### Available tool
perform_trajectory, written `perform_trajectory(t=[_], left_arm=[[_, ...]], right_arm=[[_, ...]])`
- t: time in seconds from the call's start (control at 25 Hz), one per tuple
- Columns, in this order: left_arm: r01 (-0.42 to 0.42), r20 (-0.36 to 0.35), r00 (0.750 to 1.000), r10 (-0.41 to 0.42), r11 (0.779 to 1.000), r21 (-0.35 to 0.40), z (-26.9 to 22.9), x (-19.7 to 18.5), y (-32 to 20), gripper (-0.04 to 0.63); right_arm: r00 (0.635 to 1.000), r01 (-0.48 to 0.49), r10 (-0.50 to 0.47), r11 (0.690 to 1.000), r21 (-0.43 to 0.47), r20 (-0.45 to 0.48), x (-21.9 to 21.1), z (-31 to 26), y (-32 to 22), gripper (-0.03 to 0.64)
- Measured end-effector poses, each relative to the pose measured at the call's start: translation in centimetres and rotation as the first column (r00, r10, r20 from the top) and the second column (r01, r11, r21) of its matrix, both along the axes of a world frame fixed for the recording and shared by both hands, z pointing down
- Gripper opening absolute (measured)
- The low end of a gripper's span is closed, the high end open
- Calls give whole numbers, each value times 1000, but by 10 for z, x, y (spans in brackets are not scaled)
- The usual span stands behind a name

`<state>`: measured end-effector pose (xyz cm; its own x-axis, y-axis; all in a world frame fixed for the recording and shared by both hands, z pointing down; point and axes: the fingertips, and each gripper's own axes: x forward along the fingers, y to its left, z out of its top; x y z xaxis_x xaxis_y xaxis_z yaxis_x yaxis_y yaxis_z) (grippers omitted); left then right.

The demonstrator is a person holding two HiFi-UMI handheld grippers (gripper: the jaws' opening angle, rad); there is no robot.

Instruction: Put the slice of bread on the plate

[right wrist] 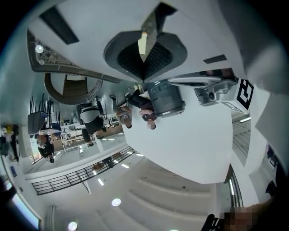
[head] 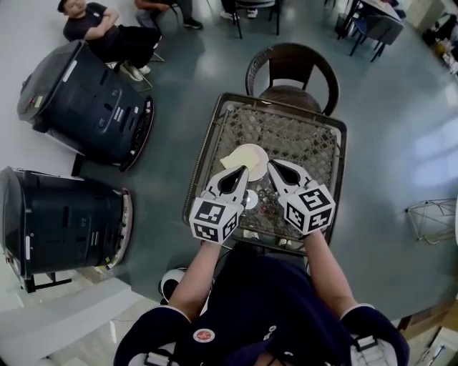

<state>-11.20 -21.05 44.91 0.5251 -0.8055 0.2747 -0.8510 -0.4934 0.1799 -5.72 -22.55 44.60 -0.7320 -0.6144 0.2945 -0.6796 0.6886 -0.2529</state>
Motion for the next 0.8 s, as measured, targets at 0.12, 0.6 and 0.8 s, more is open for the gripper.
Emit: perform_trajectory(t=[0.12, 0.6, 0.8], left_arm=[[-20, -21, 1000, 21, 999, 35, -17, 4, 6, 8], [-30, -40, 999, 33, 997, 68, -34, 10, 14, 8], [-26, -41, 999, 28, 997, 68, -35, 10, 16, 8]], right_arm=[[1000, 11, -11, 1000, 25, 22, -4, -11, 6, 6], [998, 25, -30, 996, 84, 50, -5, -31, 12, 6], [998, 36, -42, 995, 93, 56, -7, -35, 14, 6]])
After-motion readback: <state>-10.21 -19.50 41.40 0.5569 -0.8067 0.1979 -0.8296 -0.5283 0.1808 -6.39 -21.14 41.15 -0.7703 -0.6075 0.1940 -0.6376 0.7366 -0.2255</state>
